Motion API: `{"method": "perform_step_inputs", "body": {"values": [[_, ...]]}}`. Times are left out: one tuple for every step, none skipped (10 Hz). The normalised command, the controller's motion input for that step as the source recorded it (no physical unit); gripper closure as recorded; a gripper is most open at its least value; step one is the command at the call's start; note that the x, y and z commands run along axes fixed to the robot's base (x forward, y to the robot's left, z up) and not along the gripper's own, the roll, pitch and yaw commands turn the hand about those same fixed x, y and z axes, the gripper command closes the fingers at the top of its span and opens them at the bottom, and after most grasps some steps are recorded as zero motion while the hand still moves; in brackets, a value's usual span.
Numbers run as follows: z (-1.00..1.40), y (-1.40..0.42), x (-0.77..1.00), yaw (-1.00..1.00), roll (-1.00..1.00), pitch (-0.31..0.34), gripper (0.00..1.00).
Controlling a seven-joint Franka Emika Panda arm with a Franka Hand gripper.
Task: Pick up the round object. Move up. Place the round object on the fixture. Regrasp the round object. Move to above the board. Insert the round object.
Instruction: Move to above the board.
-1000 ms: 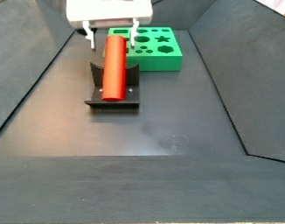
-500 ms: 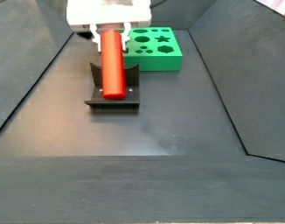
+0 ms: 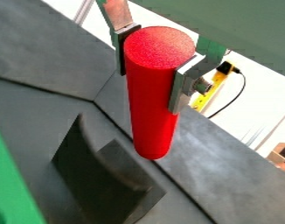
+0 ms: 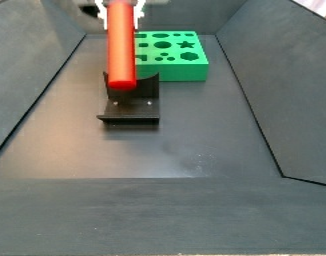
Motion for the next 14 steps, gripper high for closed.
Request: {"method": "perform_step_inputs", "body": {"values": [[1.00,-0.04,0.00,-0.10,-0.12,0.022,1.00],[1.00,-0.04,-0.01,-0.09,-0.10,0.039,1.00],[1.00,-0.03,-0.02,-0.06,-0.08,0.067,1.00],[1.00,-0.03,-0.02,-0.05,-0.06,0.085,1.00],[1.00,-0.03,-0.02,-0.03,-0.06,0.102,1.00],[1.00,-0.03,-0.02,0.00,-0.05,0.111,1.00],[1.00,-0.03,-0.02,0.02,-0.05,0.122,1.00],[1.00,-0.03,-0.01,0.03,-0.04,0.128,1.00],[1.00,-0.03,0.00,0.05,-0.04,0.134,1.00],[0.82,-0.03,0.01,0.07,-0.04,0.141,1.00],[0.60,-0.02,0.01,0.08,-0.04,0.139,1.00],[0.50,-0.02,0.02,0.09,-0.04,0.131,1.00],[0.34,-0.02,0.02,0.10,-0.04,0.124,1.00],[0.09,-1.00,-0.75,-0.05,-1.00,0.027,1.00]]}}
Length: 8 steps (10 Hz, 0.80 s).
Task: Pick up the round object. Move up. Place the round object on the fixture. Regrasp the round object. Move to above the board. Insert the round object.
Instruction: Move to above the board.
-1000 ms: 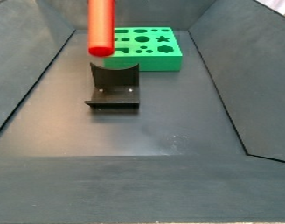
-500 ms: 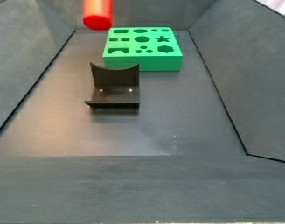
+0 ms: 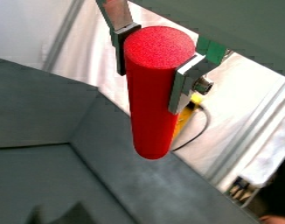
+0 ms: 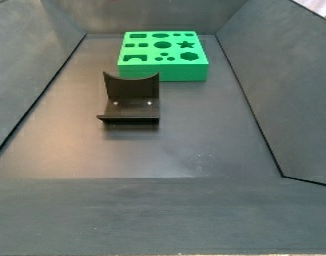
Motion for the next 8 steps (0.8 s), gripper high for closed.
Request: {"method": "perform_step_inputs", "body": {"values": [[0.07,-1.00,-0.77,-0.05,-1.00,0.006,1.00],[0.08,-1.00,-0.81,-0.04,-1.00,-0.010,1.00],[0.05,-1.00,-0.86,-0.04,-1.00,-0.026,1.00],[0.06,-1.00,-0.87,-0.04,-1.00,-0.032,1.00],[0.07,-1.00,-0.90,-0.04,-1.00,-0.039,1.00],[0.04,-0.72,-0.70,-0.04,-1.00,-0.043,1.00],[0.03,-0.44,-0.48,-0.04,-1.00,-0.045,1.00],[0.01,-0.23,-0.30,-0.04,-1.00,-0.046,1.00]]}}
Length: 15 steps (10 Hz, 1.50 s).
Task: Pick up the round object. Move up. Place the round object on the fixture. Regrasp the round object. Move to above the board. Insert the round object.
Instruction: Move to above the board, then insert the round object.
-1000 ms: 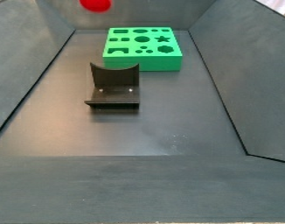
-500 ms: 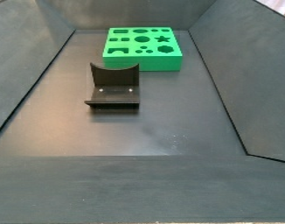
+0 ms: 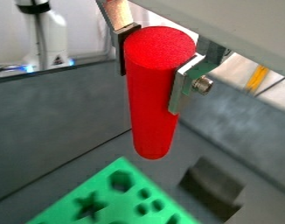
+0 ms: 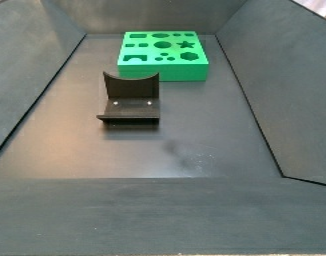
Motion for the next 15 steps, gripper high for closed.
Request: {"method": "perform_step_inputs", "body": {"values": [[0.00,-0.12,-0.19,-0.05,-1.00,-0.046,1.00],[0.01,-0.05,-0.12,-0.04,-0.90,-0.049,1.00],[0.00,-0.01,-0.09,-0.03,-0.66,-0.052,1.00],[0.00,0.01,-0.07,-0.02,-0.46,-0.050,1.00],[0.00,0.00,-0.06,-0.01,-0.30,-0.041,1.00],[-0.60,-0.28,0.41,-0.05,0.01,-0.090,1.00],[-0.81,-0.19,0.42,0.00,0.03,-0.076,1.00],[-0.87,-0.03,0.24,0.00,0.01,-0.173,1.00],[-0.82,0.00,0.17,0.00,0.00,-0.201,1.00],[-0.79,0.00,0.00,0.00,0.00,-0.226,1.00],[-0.79,0.00,0.00,0.00,-0.06,-0.220,1.00],[-0.75,0.00,0.00,-0.01,-0.12,-0.184,1.00],[-0.73,0.02,0.00,-0.03,-0.14,-0.114,1.00],[-0.55,0.01,0.06,-0.05,-0.16,-0.033,1.00],[-0.32,0.01,0.13,-0.07,-0.10,-0.007,1.00]]}}
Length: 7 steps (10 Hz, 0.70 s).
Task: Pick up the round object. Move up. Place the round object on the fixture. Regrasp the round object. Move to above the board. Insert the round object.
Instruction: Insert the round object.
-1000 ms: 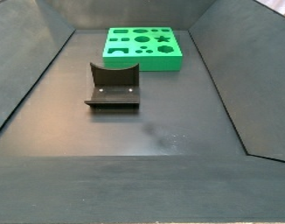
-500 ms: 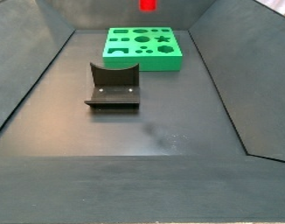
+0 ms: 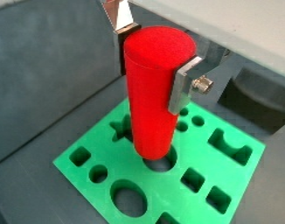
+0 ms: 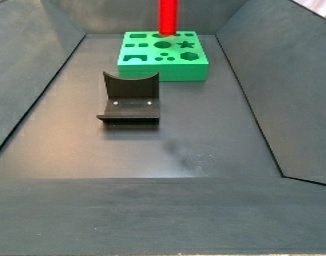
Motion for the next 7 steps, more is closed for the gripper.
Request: {"method": "perform_step_inputs", "body": {"values": [[-0.26,0.02,0.18,0.00,0.01,-0.139,1.00],[-0.23,0.01,0.19,0.00,0.07,-0.157,1.00],[-0.23,0.02,0.18,0.00,0.04,-0.126,1.00],[-0.27,0.03,0.15,0.00,0.02,-0.100,1.00],[-0.26,0.05,0.15,0.00,0.03,-0.090,1.00],[-0.25,0.07,0.11,0.00,0.04,-0.087,1.00],[-0.22,0.12,0.00,0.00,0.04,-0.077,1.00]]}}
